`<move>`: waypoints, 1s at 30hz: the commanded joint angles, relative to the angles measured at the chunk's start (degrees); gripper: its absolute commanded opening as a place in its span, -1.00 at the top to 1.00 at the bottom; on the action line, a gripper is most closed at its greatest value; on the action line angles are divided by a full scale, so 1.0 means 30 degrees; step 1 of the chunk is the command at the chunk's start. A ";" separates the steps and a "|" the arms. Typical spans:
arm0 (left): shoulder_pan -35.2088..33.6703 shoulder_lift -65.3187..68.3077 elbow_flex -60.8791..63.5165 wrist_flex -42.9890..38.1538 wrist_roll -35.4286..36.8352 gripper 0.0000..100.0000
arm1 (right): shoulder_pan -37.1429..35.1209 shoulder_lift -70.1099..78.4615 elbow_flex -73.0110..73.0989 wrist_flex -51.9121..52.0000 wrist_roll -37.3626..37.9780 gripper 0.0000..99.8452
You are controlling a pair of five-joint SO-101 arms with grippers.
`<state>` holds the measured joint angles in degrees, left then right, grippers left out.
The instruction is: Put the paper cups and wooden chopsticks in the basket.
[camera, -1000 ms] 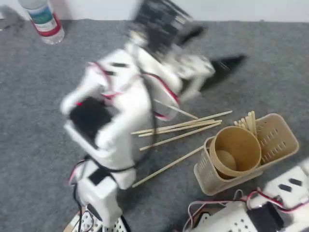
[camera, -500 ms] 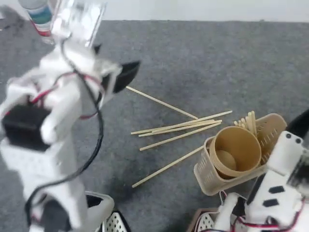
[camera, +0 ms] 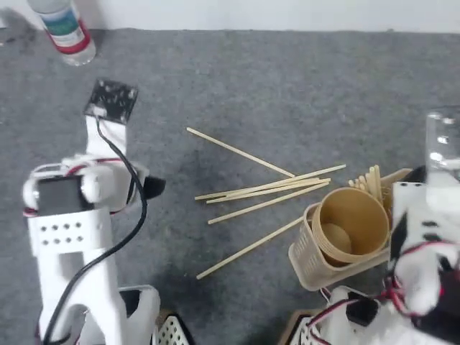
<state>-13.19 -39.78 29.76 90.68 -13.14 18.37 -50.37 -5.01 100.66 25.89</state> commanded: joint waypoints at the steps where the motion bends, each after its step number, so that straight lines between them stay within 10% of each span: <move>1: -0.0498 -0.1524 0.3853 -0.2462 -0.0088 0.41 | -0.0542 0.0015 0.3048 0.0894 0.1495 0.78; 13: -0.0527 -0.9407 0.9538 -0.4777 0.0967 0.41 | -0.0542 -0.4850 1.0168 0.0864 0.4073 0.78; 30: -0.0381 -0.1524 1.1736 -1.0608 0.1231 0.41 | -0.0835 -0.5026 0.6681 0.0894 0.2872 0.59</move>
<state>-14.24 -48.40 62.99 65.01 -10.95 17.14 -66.11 15.30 100.66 34.24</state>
